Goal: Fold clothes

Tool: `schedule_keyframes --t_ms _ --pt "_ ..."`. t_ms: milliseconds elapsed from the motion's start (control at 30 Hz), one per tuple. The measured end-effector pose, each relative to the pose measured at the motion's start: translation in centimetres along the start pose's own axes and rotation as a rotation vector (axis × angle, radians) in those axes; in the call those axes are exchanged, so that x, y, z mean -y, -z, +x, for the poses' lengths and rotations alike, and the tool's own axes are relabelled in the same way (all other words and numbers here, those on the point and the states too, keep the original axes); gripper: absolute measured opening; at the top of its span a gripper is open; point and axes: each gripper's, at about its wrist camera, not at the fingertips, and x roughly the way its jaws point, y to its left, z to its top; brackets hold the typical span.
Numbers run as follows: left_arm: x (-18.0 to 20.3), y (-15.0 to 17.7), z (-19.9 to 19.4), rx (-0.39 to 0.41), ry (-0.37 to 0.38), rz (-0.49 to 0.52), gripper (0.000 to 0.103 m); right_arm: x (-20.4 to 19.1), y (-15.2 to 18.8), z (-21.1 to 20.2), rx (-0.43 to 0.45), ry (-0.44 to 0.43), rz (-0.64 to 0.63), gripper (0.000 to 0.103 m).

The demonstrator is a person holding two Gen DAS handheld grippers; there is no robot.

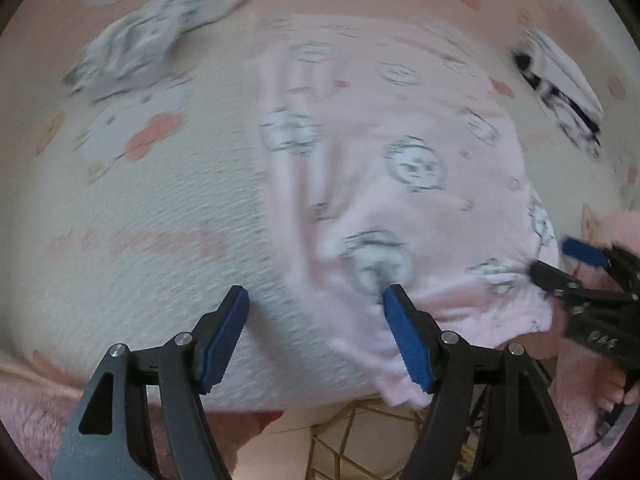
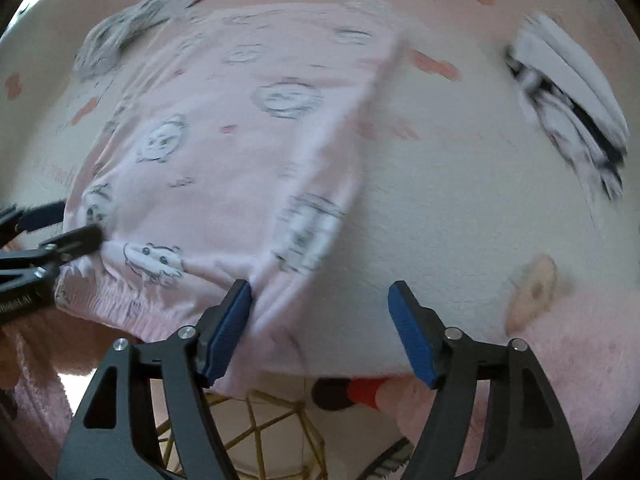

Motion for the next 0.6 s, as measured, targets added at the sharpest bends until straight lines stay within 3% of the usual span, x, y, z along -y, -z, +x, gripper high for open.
schedule_keyframes --t_ms 67,167,300,333,367,467,600 --pt "-0.2 0.2 -0.5 0.011 0.023 -0.03 0.072 0.7 0.6 -1.1 0.029 -0.025 0.024 0.071" --pt "-1.6 0.8 -2.0 0.027 0.093 0.01 0.072 -0.2 0.8 -2.7 0.097 -0.044 -0.007 0.072" --pt "2.0 2.1 -0.6 -0.011 -0.007 0.158 0.073 -2.3 1.0 -1.1 0.068 -0.035 -0.085 0.072" --pt "1.8 2.0 -0.6 -0.009 -0.034 0.176 0.083 -2.0 1.0 -0.3 0.034 -0.019 -0.087 0.072" --pt "1.2 1.9 -0.7 -0.012 -0.05 0.178 0.085 -1.5 1.2 0.3 0.003 -0.005 -0.081 0.074" --pt "-2.9 1.9 -1.5 -0.06 -0.008 0.024 0.085 0.4 1.4 -0.6 -0.026 -0.027 -0.007 0.074" --pt "-6.7 1.6 -3.4 0.033 -0.017 -0.113 0.085 1.5 1.6 -2.6 0.053 -0.035 0.028 0.074"
